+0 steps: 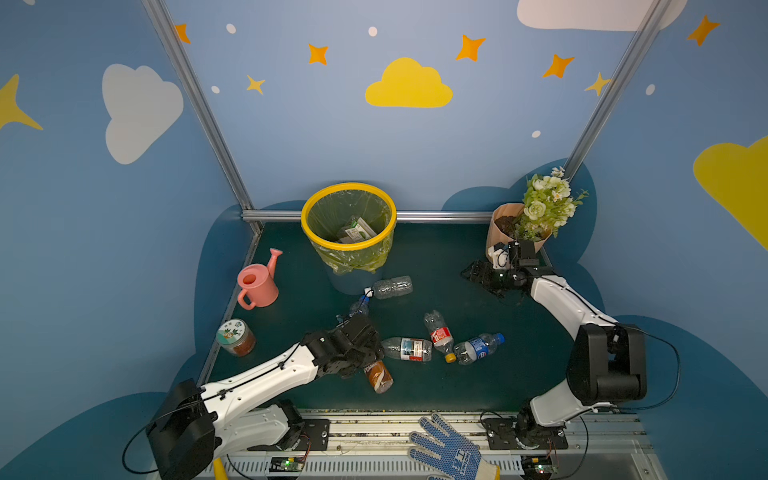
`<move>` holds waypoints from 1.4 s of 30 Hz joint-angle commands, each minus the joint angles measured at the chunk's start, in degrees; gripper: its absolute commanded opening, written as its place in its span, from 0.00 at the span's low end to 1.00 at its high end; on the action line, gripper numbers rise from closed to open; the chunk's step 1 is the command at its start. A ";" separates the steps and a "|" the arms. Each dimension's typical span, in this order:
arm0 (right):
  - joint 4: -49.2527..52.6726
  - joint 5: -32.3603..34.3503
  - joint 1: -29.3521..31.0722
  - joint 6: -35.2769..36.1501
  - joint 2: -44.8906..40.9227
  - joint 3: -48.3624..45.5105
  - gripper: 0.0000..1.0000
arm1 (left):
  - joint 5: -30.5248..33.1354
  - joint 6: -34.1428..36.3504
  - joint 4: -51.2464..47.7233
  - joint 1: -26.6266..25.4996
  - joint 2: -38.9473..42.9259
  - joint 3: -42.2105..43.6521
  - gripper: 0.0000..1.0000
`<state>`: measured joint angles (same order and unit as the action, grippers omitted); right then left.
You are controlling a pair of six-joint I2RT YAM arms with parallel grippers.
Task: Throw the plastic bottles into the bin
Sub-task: 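Lower the left gripper onto the brown coffee bottle and close it, then lift the brown bottle with the left gripper, carry over bin, release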
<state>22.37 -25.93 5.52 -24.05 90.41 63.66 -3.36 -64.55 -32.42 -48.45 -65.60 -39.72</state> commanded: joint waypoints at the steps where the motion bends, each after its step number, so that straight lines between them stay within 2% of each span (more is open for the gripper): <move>1: -1.82 -2.89 -0.64 -0.06 0.55 -0.79 0.95 | -4.06 -0.91 -1.16 -0.20 -1.74 0.53 0.88; 5: -2.53 -3.27 -1.10 -0.29 0.25 -1.51 0.95 | -5.33 0.35 -1.25 0.74 -3.23 0.44 0.87; 10: -2.60 -3.42 -1.47 -0.47 -0.14 -2.06 0.95 | -9.99 2.06 1.77 2.32 -6.61 0.91 0.87; 13: -2.46 -3.32 -1.59 -0.45 -0.57 -2.43 0.95 | -12.11 4.87 0.34 3.05 -9.88 -0.46 0.87; 16: -2.44 -3.12 -1.76 -0.53 -0.92 -2.58 0.95 | -13.53 6.58 0.21 3.18 -12.89 -1.22 0.84; 20: -2.07 -3.18 -1.97 -0.55 -1.10 -2.62 0.95 | -13.87 7.38 1.31 3.18 -14.46 -1.14 0.73; 33: -2.56 -3.65 -2.09 -0.85 -0.85 -2.50 0.95 | -10.40 8.58 1.22 2.89 -9.97 -0.20 0.53; 42: -3.66 -3.59 -2.09 -1.24 -0.58 -2.49 0.95 | 1.98 8.92 -6.92 -0.49 -1.20 -5.03 0.51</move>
<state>19.73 -29.06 3.73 -24.93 90.76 61.58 -7.66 -56.25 -34.92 -48.05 -69.65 -42.48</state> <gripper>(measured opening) 0.952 0.530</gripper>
